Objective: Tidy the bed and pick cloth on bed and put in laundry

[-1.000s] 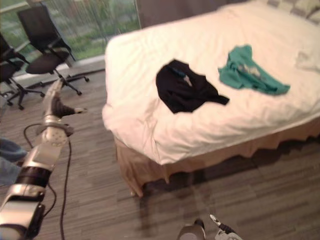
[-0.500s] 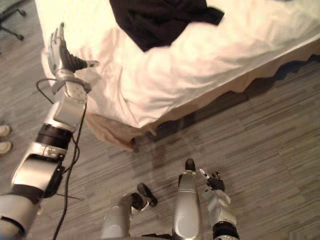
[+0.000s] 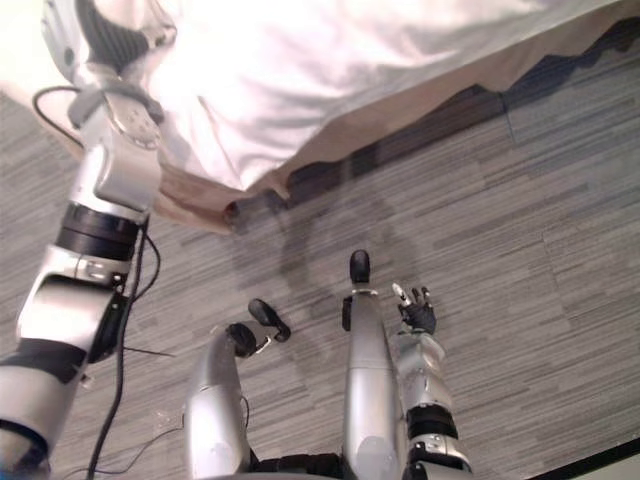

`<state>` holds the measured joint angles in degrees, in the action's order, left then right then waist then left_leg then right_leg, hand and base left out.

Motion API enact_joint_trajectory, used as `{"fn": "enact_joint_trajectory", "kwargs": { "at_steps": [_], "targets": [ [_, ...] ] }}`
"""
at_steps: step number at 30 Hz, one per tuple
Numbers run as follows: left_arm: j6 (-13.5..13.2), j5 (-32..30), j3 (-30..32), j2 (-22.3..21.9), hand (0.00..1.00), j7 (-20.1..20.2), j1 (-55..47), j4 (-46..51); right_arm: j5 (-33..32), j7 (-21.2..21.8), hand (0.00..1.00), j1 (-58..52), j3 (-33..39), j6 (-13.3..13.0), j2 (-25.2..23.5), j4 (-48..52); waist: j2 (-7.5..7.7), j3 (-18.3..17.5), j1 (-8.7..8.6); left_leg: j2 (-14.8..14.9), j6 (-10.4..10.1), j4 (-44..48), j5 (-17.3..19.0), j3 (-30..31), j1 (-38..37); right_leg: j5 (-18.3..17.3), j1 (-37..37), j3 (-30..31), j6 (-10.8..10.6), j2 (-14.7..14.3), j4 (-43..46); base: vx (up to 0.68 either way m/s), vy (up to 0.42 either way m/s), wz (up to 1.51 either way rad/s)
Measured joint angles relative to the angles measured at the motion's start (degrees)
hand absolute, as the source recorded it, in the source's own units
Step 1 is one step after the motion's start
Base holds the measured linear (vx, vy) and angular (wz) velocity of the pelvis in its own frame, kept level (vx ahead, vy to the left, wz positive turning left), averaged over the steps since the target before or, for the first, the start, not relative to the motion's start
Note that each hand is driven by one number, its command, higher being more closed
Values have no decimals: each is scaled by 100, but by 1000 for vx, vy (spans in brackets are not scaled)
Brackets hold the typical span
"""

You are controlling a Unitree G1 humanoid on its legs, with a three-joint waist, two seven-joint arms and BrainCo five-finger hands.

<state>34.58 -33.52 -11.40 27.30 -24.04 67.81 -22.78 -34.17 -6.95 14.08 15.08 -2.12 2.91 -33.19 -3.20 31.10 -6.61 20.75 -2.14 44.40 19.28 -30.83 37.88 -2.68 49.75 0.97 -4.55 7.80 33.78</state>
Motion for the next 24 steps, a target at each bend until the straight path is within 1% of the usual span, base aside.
{"fn": "enact_joint_trajectory", "kwargs": {
  "at_steps": [2,5,8,9,10,11,12,13,14,15,16,17,18,19,20,21,22,23,24],
  "targets": [
    [-13,-2,-58,132,100,166,34,38,3,-3,0,-11,25,-9,26,-3,-2,0,-9,-35,27,-18,-19,-4,7,38,2,22,-8,14,-20,0,0,0],
    [-77,41,-89,265,100,295,-30,119,20,11,0,-12,25,-7,86,0,-4,0,2,-100,33,-35,-22,-50,-92,33,-38,80,-13,48,28,18,16,0],
    [-306,335,-73,304,100,374,-316,118,70,60,0,-42,19,7,206,-4,-31,4,8,-265,62,-204,-42,-120,-454,-25,-294,118,-58,153,48,39,34,5],
    [-420,525,-56,307,100,378,-457,120,71,78,0,-62,20,10,259,-7,-46,0,-8,-321,70,-259,-47,-120,-599,-65,-430,113,-70,206,61,58,18,16],
    [-628,813,-53,303,100,424,-717,127,73,125,0,-103,18,12,341,-6,-73,-10,-9,-404,77,-365,-53,-105,-840,-128,-647,107,-76,261,69,58,13,17],
    [-780,1005,-42,304,100,426,-895,144,76,160,0,-133,11,13,394,-5,-88,-19,1,-456,76,-431,-59,-87,-974,-164,-777,74,-74,304,67,52,8,18],
    [-877,1142,-30,304,100,415,-1015,174,79,179,0,-158,7,17,428,-5,-103,-21,-1,-493,76,-472,-65,-55,-1055,-192,-867,41,-84,342,70,35,-5,25],
    [-1082,1420,28,303,100,412,-1271,275,85,197,0,-216,4,49,464,-1,-122,-27,2,-553,67,-568,-95,15,-1208,-242,-1057,-45,-79,421,57,55,-10,36],
    [-1274,1631,87,293,100,381,-1552,416,129,217,0,-321,0,52,477,39,-131,-33,35,-599,66,-687,-144,47,-1390,-295,-1268,-120,-76,455,35,61,-24,36],
    [-1374,1748,127,288,100,350,-1690,485,144,217,0,-362,-1,62,478,48,-134,-36,66,-623,58,-746,-164,64,-1477,-320,-1368,-156,-70,478,29,95,-44,33],
    [-1615,2037,288,236,100,269,-2005,623,183,216,0,-457,-2,96,480,76,-131,-38,136,-688,41,-863,-203,107,-1697,-391,-1579,-216,-75,533,34,85,-50,30],
    [-1837,2252,495,199,100,233,-2362,730,185,216,0,-520,-14,158,474,82,-132,-41,152,-733,24,-975,-233,164,-1945,-477,-1849,-322,-57,594,38,115,-54,32],
    [-1952,2344,599,166,100,233,-2537,745,185,216,0,-557,-22,188,474,82,-125,-61,157,-764,12,-1037,-247,194,-2083,-526,-1991,-373,-63,627,45,85,-45,35],
    [-2184,2405,840,-1,100,237,-2946,744,186,209,0,-686,-42,259,479,78,-143,-260,194,-804,10,-1140,-255,251,-2242,-623,-2178,-452,-53,660,53,145,-63,28],
    [-2389,2424,1008,-162,100,247,-3413,742,186,200,0,-874,-106,326,476,58,-142,-668,297,-834,-18,-1251,-270,275,-2273,-699,-2197,-501,-64,678,51,147,-61,25],
    [-2489,2439,1065,-234,0,257,-3616,742,186,199,0,-956,-130,365,473,53,-139,-817,328,-850,-44,-1319,-285,306,-2330,-737,-2267,-537,-68,683,34,216,-78,25],
    [-2676,2515,1157,-374,0,323,-4018,733,186,184,0,-1083,-133,445,442,-10,-124,-1045,381,-866,-104,-1468,-321,355,-2531,-807,-2511,-679,-56,707,-21,207,-78,29],
    [-2836,2514,1208,-529,0,413,-4389,724,187,162,0,-1217,-135,558,428,-75,-112,-1199,444,-867,-163,-1632,-358,395,-2817,-865,-2842,-794,-52,703,-125,193,-78,29],
    [-2909,2515,1213,-603,0,459,-4602,722,189,156,0,-1287,-138,608,423,-134,-110,-1317,465,-866,-200,-1719,-381,423,-2924,-881,-2979,-839,-55,703,-189,168,-70,24]
  ]
}}
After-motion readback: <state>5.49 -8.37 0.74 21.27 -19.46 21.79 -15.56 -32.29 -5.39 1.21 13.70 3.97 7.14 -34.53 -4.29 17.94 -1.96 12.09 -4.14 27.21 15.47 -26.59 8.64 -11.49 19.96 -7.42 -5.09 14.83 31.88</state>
